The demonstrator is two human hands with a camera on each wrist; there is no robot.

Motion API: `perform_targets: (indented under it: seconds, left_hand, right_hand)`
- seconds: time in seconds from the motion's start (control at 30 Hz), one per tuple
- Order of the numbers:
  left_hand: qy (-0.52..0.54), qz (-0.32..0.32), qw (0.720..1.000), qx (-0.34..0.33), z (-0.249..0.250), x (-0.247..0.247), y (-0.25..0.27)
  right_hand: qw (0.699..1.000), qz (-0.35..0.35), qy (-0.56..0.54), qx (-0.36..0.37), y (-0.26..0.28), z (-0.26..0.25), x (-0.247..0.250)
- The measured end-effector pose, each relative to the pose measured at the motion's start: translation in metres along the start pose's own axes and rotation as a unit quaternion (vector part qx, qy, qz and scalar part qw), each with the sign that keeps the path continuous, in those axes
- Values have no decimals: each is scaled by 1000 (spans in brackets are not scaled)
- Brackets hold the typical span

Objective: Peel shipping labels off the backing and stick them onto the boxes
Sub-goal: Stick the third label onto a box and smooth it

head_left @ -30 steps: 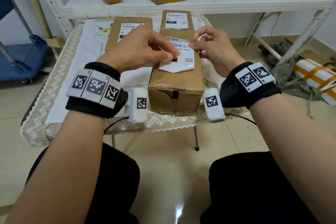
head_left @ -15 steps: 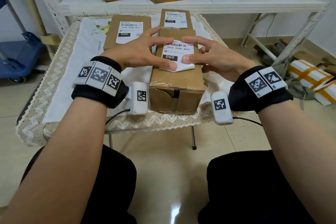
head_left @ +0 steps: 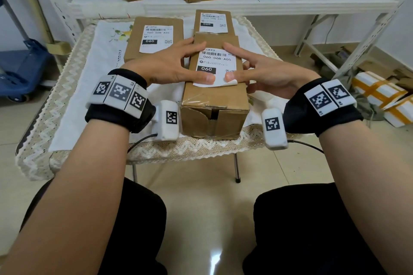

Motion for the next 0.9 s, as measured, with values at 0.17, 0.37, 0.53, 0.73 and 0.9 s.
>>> perform_targets:
  seconds: [0.17,0.37,0.53,0.73,0.9]
  left_hand:
    - [81,78,993,-23,2,1,-4]
    - [98,78,992,-9,2,-1,0]
    - [95,36,993,66,0,-8,7]
    - [168,-45,984,30,6,-22,14]
    - [289,11,957,-17,9,-18,17]
  right_hand:
    - [997,54,-47,15,-10,6,4]
    - [993,114,-30,33,-8,1,1]
    - [995,95,13,40,-5,-3,-6]
    - [992,110,-9,61,-3,-8,-10]
    - [977,169,-22,129,6,-19,-6]
Point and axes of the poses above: each hand's wrist, its own y-axis away from the middle knuckle, its own x-axis out of the back of the hand, z = x × y, the point moved 3 cm from there along -y, towards the middle knuckle, and after that the axes turned 5 degrees about -z, right-handed, at the moved point
